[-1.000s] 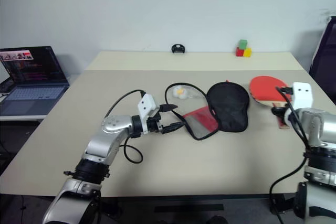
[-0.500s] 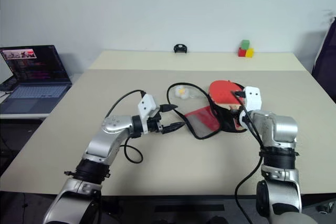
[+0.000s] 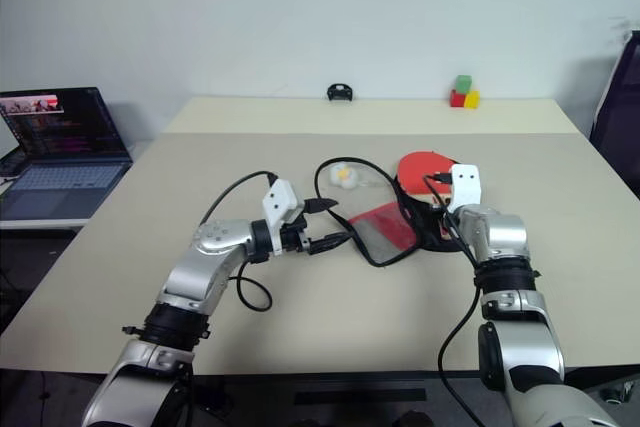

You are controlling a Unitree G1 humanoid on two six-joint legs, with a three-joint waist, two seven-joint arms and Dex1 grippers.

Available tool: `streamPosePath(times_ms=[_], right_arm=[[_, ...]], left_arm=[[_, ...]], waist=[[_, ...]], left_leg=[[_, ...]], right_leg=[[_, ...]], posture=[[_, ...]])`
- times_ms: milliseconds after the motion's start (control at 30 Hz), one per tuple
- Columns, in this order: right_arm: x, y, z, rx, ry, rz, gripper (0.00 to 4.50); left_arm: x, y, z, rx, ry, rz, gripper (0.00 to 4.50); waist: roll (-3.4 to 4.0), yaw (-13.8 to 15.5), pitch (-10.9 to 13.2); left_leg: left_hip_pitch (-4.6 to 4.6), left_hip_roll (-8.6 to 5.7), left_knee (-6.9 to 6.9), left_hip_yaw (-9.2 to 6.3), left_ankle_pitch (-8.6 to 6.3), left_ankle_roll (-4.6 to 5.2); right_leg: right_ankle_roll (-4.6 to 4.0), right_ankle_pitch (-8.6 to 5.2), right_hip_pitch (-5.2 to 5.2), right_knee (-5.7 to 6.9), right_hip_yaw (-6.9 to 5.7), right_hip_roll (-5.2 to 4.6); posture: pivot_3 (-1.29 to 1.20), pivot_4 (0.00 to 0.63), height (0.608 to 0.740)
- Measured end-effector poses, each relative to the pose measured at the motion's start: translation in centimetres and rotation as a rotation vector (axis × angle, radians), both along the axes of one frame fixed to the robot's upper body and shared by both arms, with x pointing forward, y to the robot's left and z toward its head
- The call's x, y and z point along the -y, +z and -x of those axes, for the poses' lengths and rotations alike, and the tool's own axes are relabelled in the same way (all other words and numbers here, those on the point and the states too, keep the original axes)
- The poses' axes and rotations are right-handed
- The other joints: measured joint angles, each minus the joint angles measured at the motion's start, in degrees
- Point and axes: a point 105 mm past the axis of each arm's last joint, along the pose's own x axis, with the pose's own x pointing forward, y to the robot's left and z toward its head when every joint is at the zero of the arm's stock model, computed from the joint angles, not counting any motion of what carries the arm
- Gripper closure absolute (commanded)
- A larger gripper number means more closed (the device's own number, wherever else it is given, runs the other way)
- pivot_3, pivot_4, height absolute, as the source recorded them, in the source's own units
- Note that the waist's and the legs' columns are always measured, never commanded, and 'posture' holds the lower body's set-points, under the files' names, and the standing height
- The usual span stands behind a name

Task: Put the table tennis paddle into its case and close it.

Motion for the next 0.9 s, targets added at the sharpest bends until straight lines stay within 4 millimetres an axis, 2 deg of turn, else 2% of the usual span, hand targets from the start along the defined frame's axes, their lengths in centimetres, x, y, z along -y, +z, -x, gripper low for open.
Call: streamPosePath(times_ms=[900], right_arm=[[1.2, -0.8, 1.1, -0.030, -0.028, 0.053, 3.39]], left_arm=[[-0.1, 0.0, -0.1, 0.000, 0.006, -0.001, 0.49]], waist=[[0.00, 0.0, 0.0]], left_leg=[[0.01, 0.00, 0.01, -0.01, 0.00, 0.00]], right_leg=[[0.00, 0.00, 0.00, 0.04, -0.01, -0.01]], posture=[[0.00, 0.150, 0.740]])
